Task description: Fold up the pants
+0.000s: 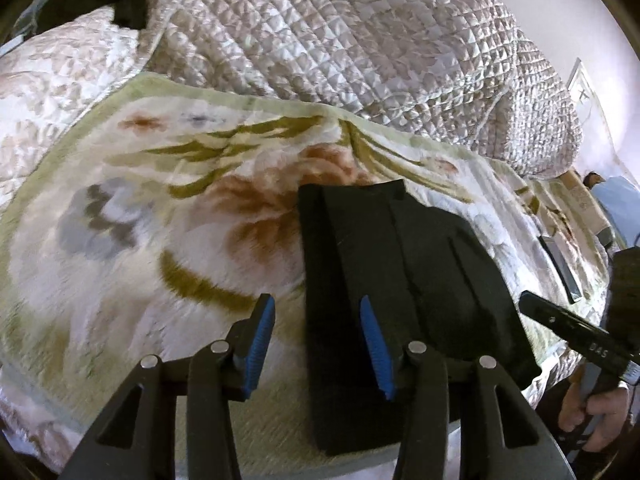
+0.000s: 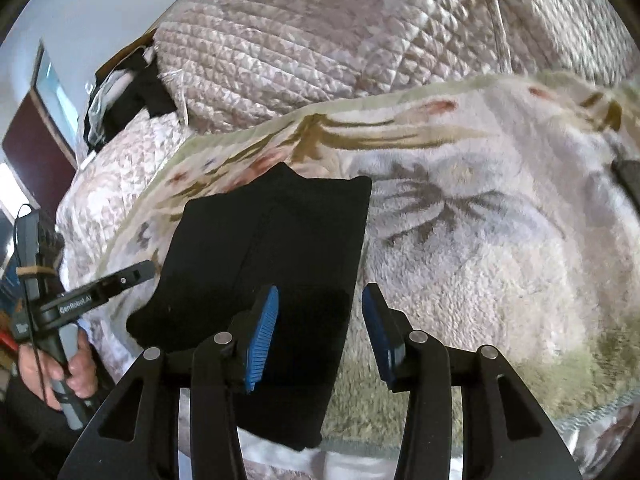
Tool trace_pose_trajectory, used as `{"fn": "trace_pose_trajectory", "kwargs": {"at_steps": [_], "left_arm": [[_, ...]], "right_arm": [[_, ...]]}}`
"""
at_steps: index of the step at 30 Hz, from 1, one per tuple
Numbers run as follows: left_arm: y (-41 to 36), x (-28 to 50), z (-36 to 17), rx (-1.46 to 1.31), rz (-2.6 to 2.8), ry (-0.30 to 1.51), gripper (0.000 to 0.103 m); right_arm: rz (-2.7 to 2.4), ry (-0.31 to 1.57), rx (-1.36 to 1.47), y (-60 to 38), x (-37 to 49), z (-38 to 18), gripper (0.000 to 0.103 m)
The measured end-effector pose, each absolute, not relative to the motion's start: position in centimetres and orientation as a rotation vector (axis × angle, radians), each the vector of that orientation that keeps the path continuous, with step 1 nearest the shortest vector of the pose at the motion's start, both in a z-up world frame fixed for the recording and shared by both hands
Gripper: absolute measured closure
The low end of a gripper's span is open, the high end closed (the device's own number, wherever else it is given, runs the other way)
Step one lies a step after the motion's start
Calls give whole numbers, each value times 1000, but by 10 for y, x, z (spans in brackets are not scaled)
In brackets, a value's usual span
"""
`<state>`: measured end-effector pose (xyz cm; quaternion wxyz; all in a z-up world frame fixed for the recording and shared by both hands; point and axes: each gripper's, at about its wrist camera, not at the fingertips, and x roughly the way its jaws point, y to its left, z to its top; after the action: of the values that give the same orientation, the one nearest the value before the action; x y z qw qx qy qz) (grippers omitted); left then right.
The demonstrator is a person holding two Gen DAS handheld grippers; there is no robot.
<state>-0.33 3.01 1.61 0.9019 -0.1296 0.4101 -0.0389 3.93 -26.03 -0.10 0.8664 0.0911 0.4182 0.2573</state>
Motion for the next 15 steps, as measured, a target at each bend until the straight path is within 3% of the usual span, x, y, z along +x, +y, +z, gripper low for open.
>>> {"fn": "trace_pose_trajectory", "kwargs": {"at_steps": [5, 9, 15], "left_arm": [[23, 18, 8, -294, -152, 872, 51], [29, 24, -2, -358, -172, 871, 43], [30, 12, -10, -411, -209, 859, 43]], "right_arm": [[557, 920, 262, -262, 57, -10, 59], [571, 963, 329, -262, 72, -23, 59], [621, 966, 375, -258, 64, -27, 57]]}}
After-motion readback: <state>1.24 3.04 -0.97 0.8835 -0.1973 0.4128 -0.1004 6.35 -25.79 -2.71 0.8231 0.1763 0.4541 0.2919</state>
